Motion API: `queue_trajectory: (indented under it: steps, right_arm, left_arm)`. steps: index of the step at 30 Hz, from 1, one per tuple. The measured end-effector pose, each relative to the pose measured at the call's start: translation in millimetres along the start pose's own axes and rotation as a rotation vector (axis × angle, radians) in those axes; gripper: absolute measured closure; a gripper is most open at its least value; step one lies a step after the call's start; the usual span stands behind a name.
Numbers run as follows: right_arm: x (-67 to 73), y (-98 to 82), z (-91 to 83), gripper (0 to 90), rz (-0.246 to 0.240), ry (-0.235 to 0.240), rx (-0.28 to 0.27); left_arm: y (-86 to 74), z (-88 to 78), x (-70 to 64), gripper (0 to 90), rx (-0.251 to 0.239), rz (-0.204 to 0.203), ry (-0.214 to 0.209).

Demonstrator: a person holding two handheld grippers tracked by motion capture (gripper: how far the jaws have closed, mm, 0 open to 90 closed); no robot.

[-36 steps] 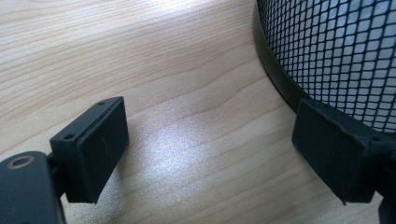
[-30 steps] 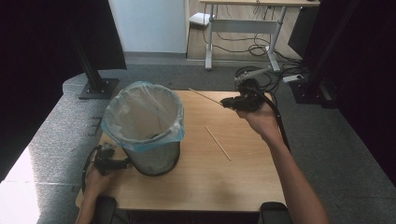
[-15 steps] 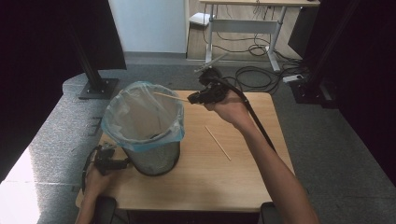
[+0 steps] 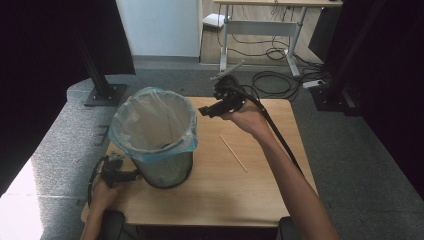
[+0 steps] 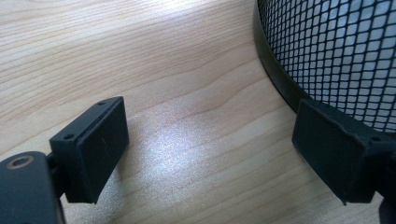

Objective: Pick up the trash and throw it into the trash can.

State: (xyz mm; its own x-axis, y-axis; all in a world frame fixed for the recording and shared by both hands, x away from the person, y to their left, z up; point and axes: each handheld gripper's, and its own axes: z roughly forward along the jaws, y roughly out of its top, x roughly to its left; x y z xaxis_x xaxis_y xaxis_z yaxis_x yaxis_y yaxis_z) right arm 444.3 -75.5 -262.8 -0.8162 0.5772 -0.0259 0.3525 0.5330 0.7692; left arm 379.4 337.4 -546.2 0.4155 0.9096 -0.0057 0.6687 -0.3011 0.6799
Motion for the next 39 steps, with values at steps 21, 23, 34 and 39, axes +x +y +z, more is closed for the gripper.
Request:
queue_trajectory:
  steps: [21, 23, 34, 39]
  right_arm:
    - [-44.9, -125.4, 17.5, 0.0, 0.119, -0.087, 0.015]
    - [-45.4, -137.2, 21.9, 0.0, 0.115, -0.126, 0.034]
    - [-47.2, -202.6, 50.3, 0.1, 0.214, -0.18, 0.085]
    - [-45.7, -227.5, 65.4, 11.6, 0.238, -0.183, 0.11]
  left_arm:
    - [-0.1, 0.2, -0.1, 10.6, -0.001, 0.001, 0.001]
    - [-0.1, 0.1, -0.1, 10.6, -0.001, 0.001, 0.001]
    - [-0.1, 0.2, -0.1, 10.6, -0.001, 0.001, 0.002]
    - [-0.1, 0.1, -0.1, 10.6, -0.001, 0.002, 0.001]
